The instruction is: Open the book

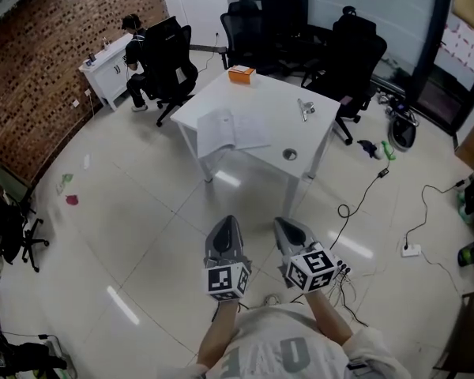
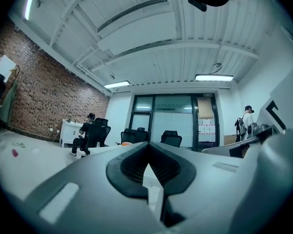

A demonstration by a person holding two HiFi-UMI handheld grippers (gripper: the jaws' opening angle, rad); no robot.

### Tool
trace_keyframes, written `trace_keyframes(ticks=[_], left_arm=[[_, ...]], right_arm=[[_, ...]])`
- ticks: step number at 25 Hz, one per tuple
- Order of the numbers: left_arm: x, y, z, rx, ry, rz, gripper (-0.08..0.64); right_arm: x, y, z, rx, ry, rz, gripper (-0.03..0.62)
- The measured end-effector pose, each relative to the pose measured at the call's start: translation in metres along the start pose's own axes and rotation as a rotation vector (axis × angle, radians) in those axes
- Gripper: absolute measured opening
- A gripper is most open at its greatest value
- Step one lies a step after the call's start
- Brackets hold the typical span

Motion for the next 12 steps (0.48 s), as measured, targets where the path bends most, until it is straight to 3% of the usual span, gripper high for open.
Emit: trace_keyframes(ticks=[12], left_arm=[[-0.0021, -0.0103, 0.0004, -0.011, 0.012, -0.004, 0.014]], right_arm=[[-0.0118, -0.0033, 0.001, 0.018, -0.009, 0.006, 0.002]])
Point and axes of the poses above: the fingertips, and each gripper's own axes: y forward along the fingers, x to its right, z out of its top, the point moved 6 cm from there along -y, backward along the fingers, and after that the axes turned 9 degrees about z, right-handed, at the moved point
